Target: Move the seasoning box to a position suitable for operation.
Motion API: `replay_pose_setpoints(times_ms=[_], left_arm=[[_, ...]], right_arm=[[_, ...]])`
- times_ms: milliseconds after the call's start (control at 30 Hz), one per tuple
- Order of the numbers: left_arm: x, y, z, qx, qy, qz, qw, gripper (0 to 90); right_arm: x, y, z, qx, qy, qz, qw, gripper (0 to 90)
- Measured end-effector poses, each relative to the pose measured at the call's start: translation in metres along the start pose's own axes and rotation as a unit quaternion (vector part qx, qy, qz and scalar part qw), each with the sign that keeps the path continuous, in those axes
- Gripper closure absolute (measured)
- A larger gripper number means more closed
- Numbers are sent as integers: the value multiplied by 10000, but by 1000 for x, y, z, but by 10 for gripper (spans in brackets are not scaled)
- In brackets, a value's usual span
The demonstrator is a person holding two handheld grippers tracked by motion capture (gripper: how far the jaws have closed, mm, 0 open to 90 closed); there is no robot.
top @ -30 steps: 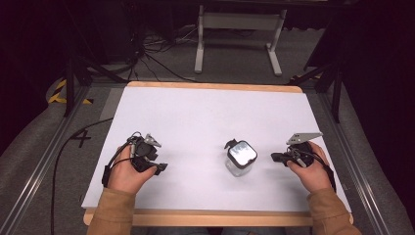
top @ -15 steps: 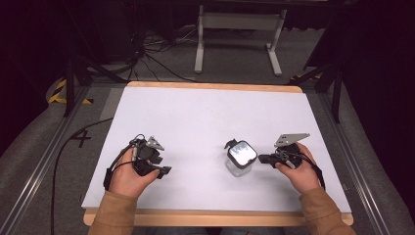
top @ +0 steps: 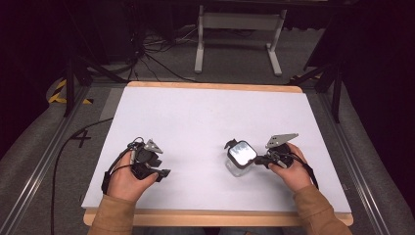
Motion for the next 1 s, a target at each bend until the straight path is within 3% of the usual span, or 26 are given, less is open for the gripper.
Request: replay_pose_setpoints(times_ms=[400,1000], left_arm=[[5,-1,4,45,-8,-105,9999,517],[14,-4,15,253,-9,-230,9994,524]], right_arm=[[-1,9,-2,34,80,167,9998,899],[4,31,-6,-135,287,376,9988,899]])
Point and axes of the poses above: each handheld gripper's, and its own axes: x roughly forward along the jaws, z roughly out of its top, y roughly to its left, the point moved 6 cm from there along x, roughly forward along the jaws, and after that the axes turned 11 degrees about -y, right-handed, at the moved point
